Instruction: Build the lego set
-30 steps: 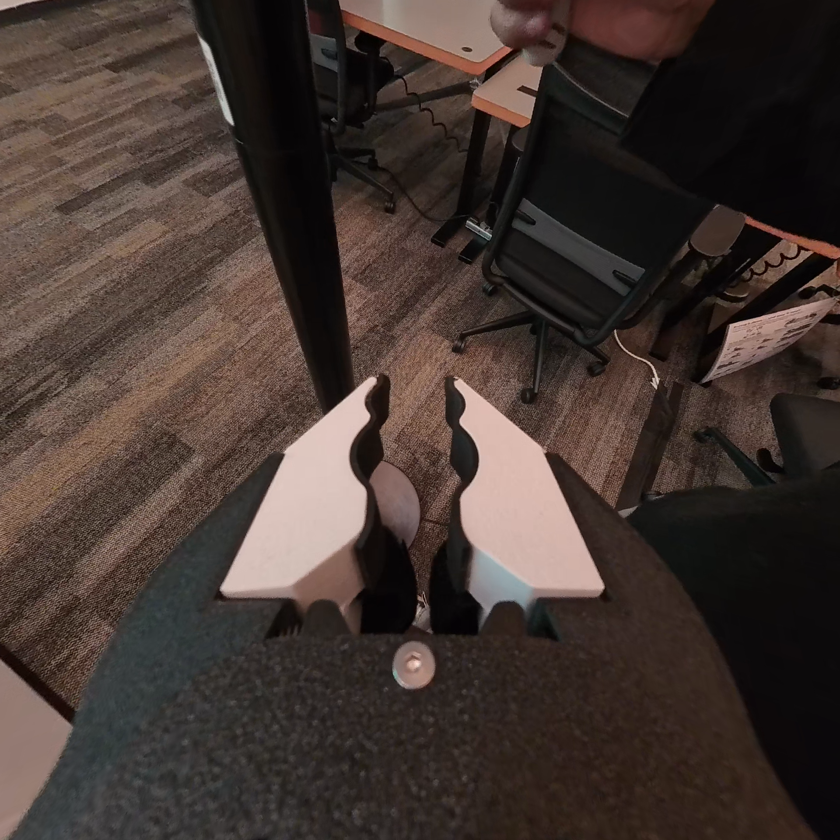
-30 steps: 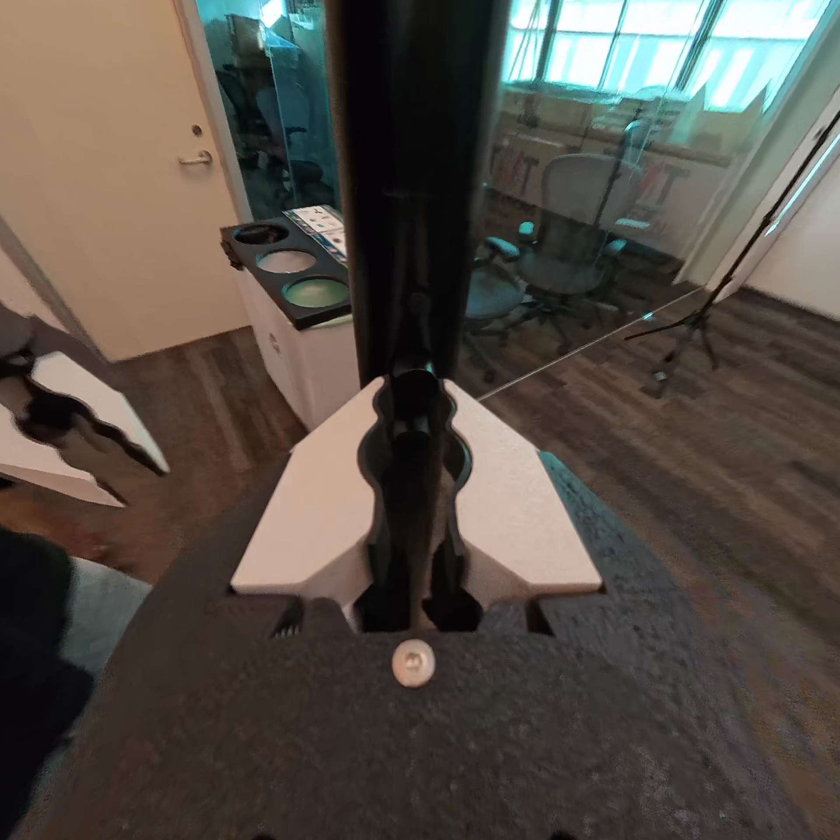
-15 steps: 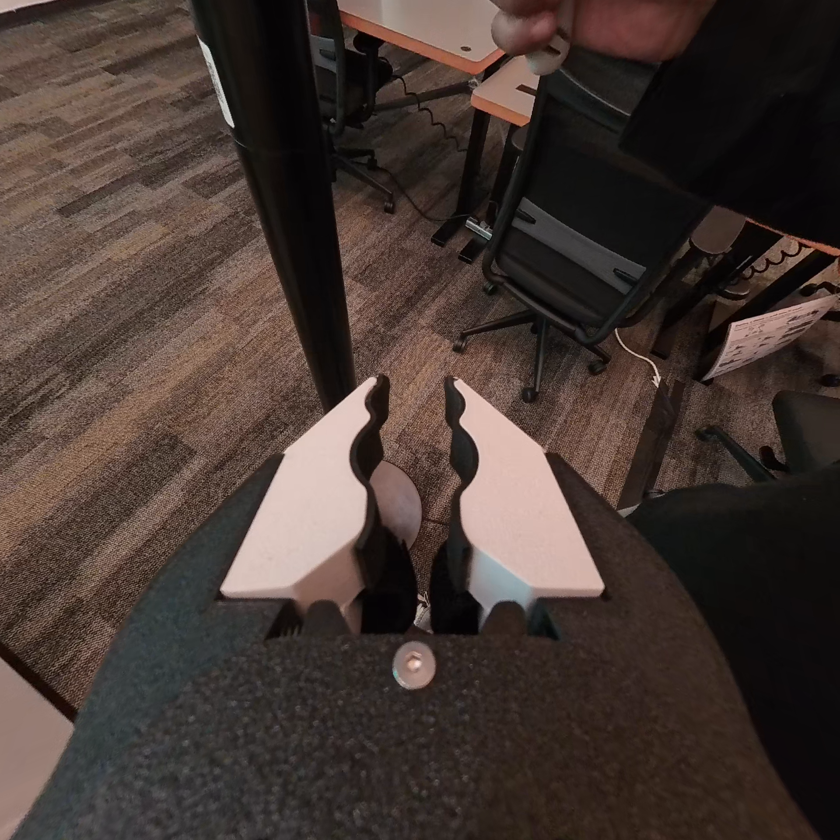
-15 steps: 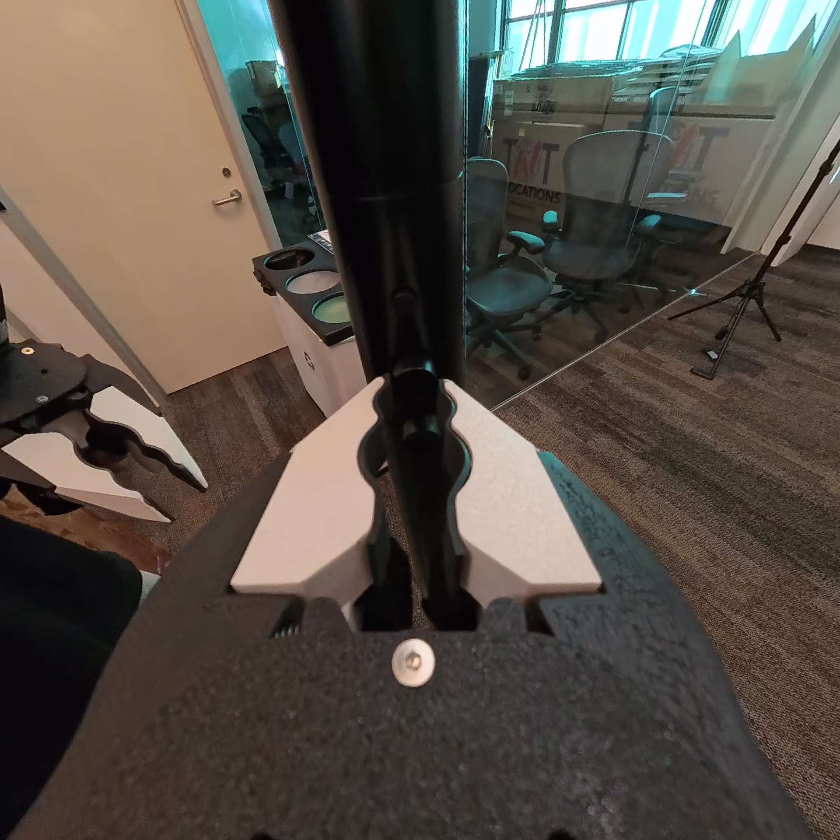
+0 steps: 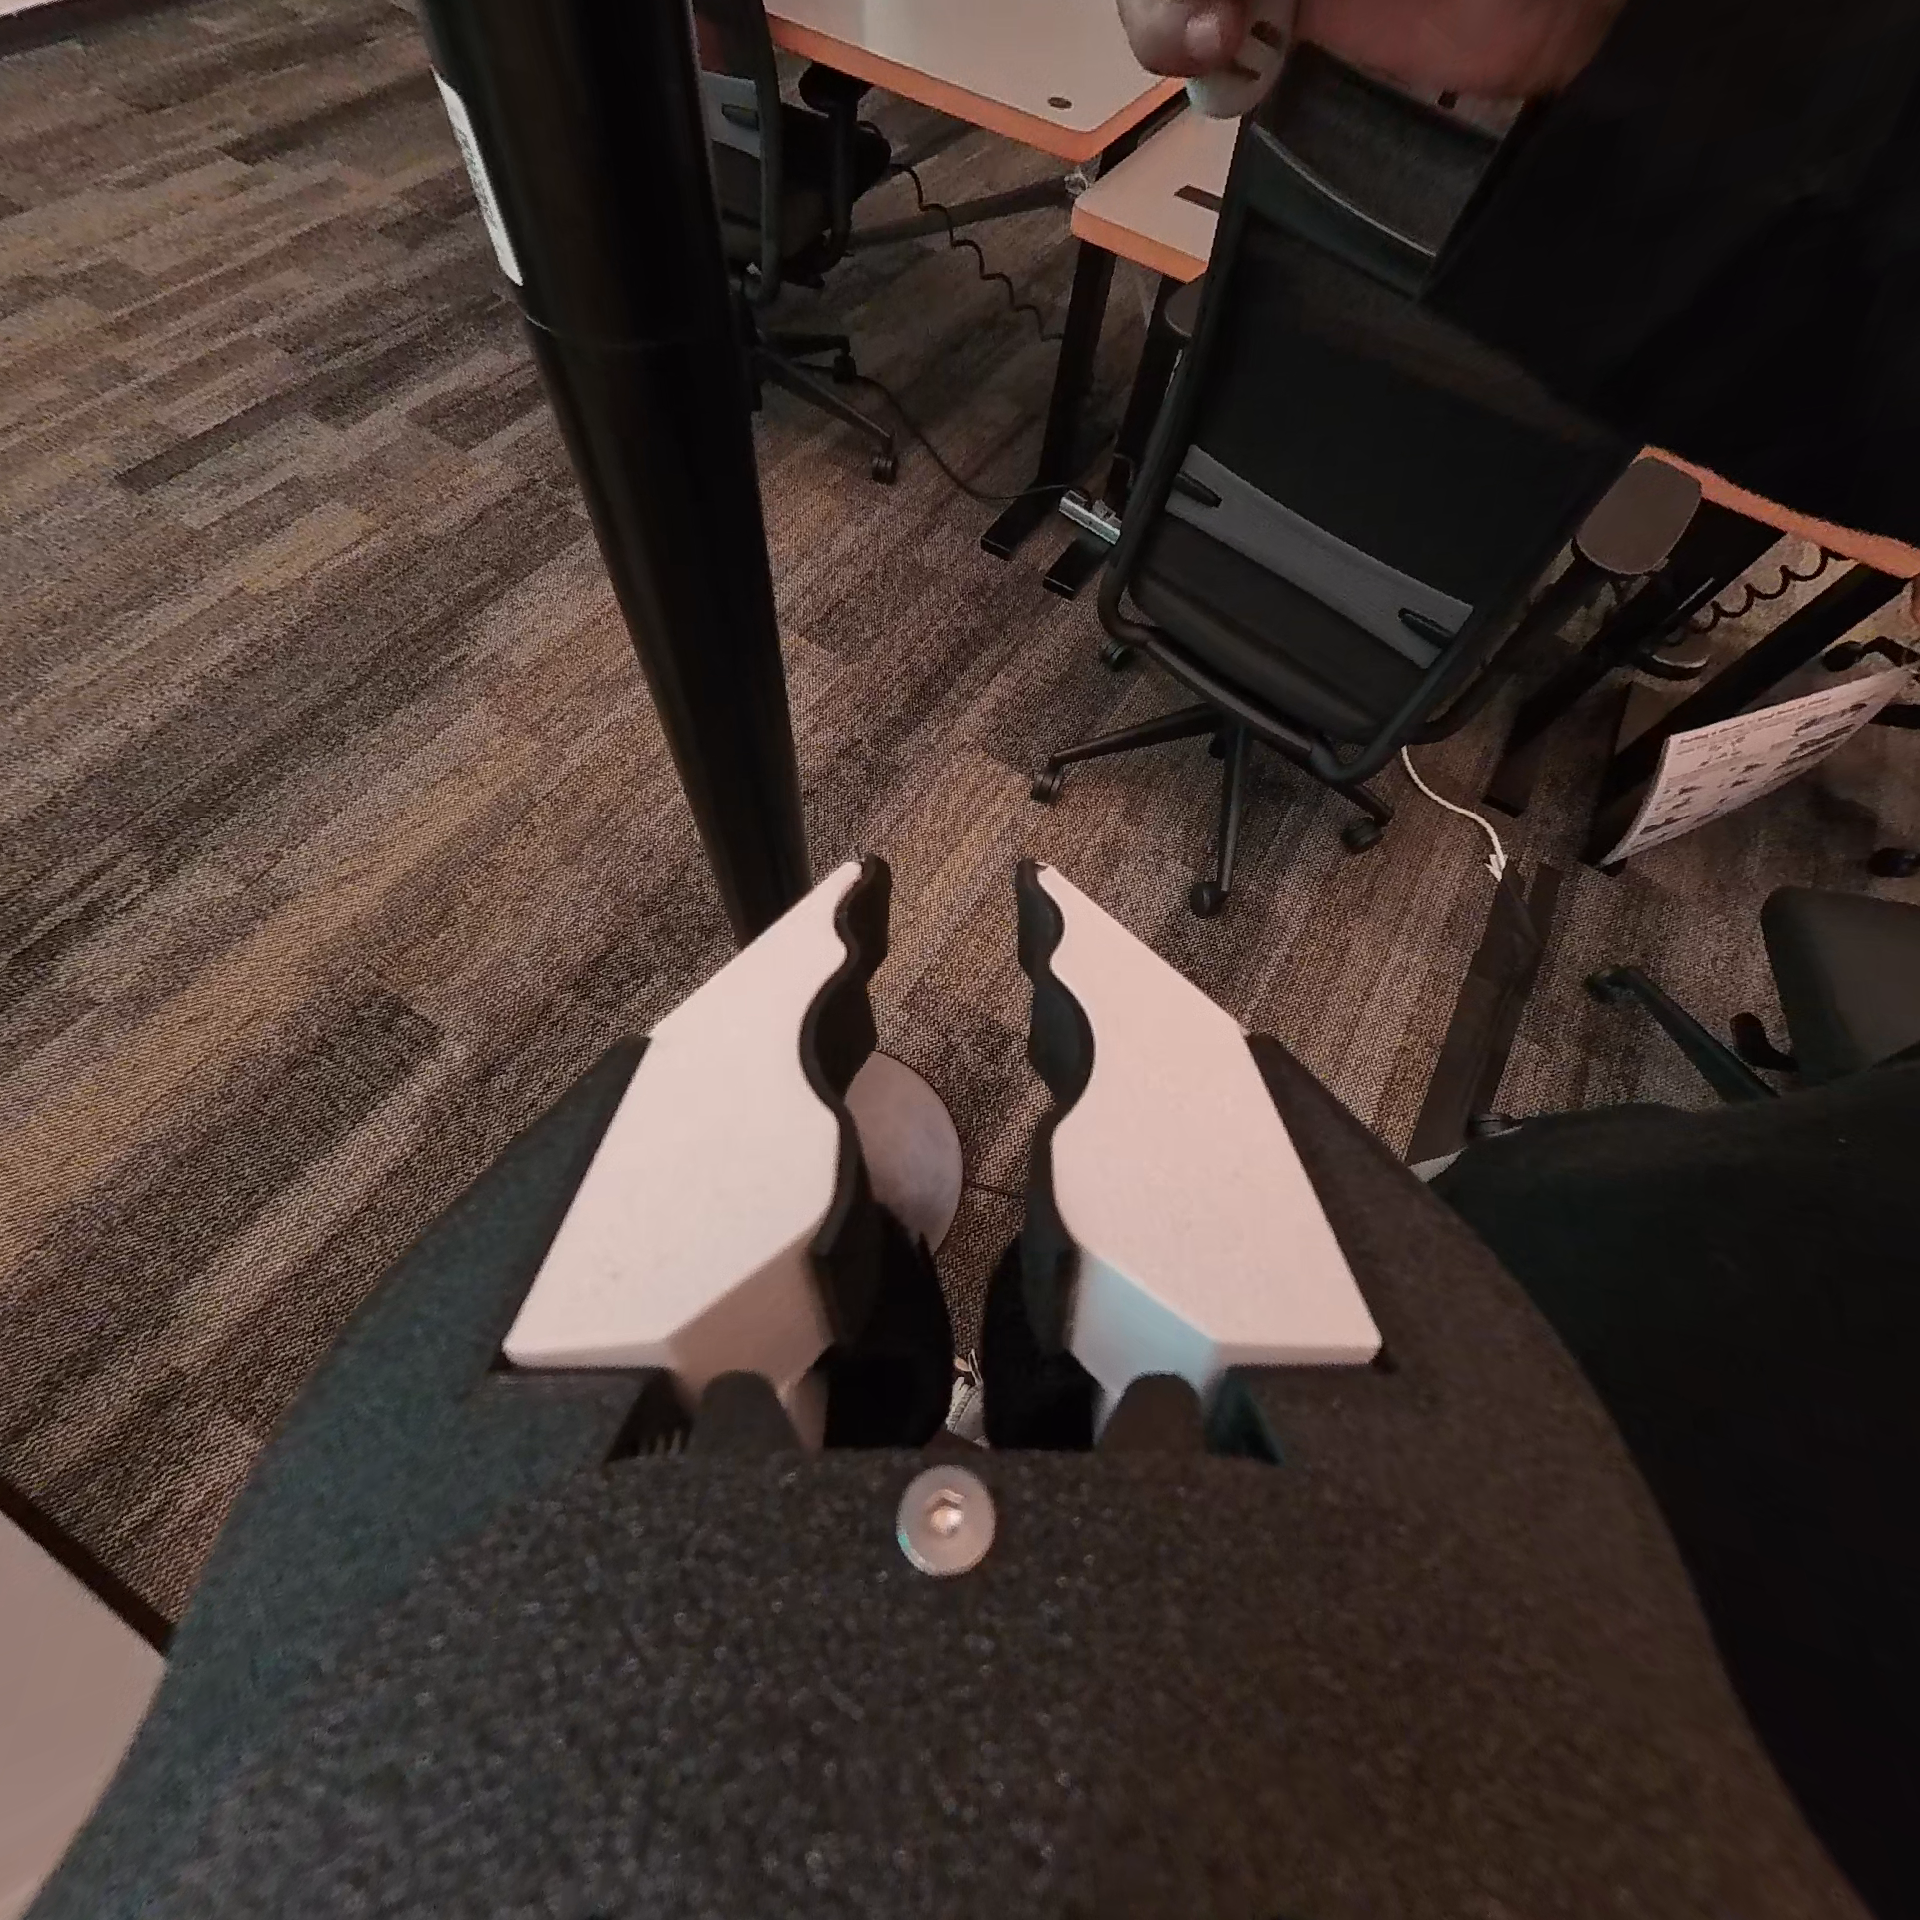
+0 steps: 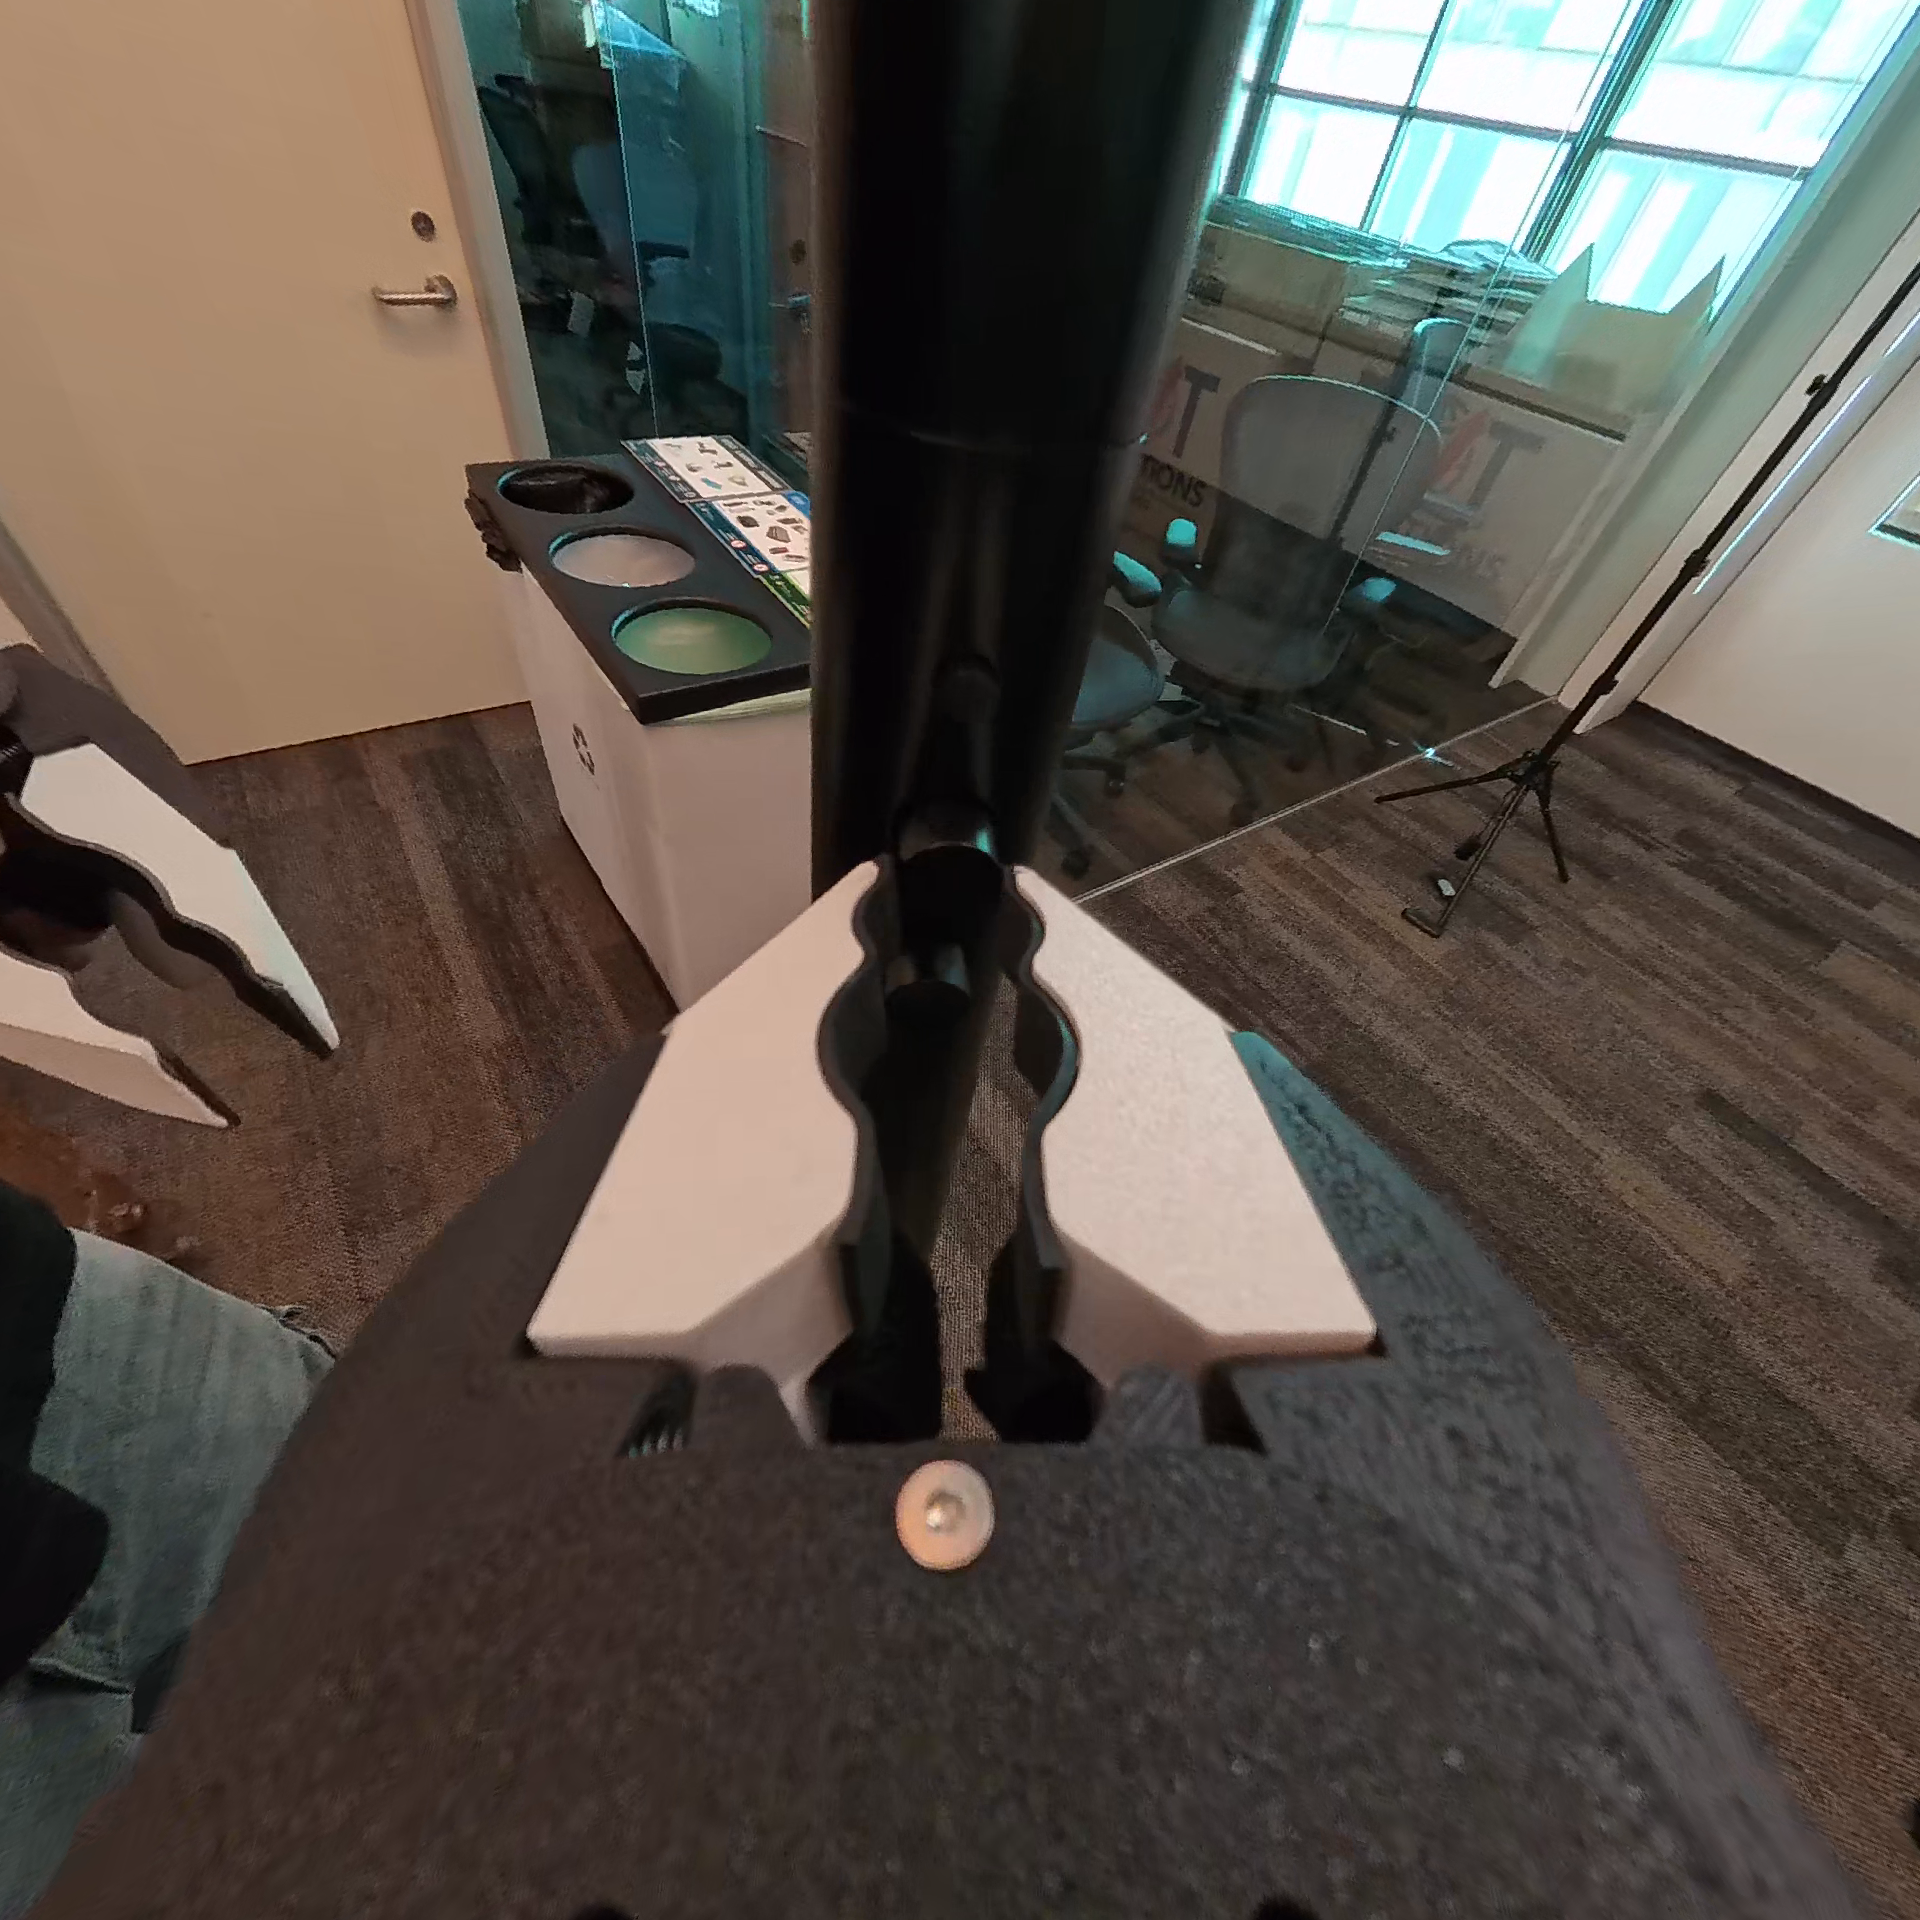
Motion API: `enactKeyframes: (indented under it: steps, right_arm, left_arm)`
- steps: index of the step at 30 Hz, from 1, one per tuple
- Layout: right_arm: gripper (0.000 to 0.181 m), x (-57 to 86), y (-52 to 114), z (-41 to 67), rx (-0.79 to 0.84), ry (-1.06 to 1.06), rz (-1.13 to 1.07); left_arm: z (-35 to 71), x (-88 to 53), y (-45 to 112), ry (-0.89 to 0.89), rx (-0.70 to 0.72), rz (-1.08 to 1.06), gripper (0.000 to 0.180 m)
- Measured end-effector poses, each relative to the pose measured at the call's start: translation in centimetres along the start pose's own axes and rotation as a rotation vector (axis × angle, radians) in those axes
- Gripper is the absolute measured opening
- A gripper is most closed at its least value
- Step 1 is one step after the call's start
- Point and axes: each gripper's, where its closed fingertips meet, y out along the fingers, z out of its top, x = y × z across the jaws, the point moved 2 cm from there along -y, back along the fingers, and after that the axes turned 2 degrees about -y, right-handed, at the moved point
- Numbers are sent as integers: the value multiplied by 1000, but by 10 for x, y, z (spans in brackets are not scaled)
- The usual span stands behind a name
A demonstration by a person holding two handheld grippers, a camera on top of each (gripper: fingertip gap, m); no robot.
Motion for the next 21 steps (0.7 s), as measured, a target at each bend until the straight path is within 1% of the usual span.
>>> enactKeyframes:
  steps: [3,5,8,11,16,21]
  right_arm:
    - [19,0,-1,1,-7,7,-13]
    - [25,-2,-6,-1,-14,10,-27]
    - [27,-8,-30,-4,-1,60,-74]
    - [26,-22,-72,-27,12,174,-149]
    - [26,-83,-154,-87,38,445,-262]
    - [22,-164,-209,-144,-16,587,-359]
  left_arm:
    - [-1,-1,2,0,-2,-4,22]
    - [0,1,4,1,-5,-10,22]
    - [1,5,8,2,-13,-28,22]
    - [2,15,19,1,-32,-69,22]
    - [5,43,44,46,-79,-162,22]
    - [4,72,65,88,-149,-206,22]
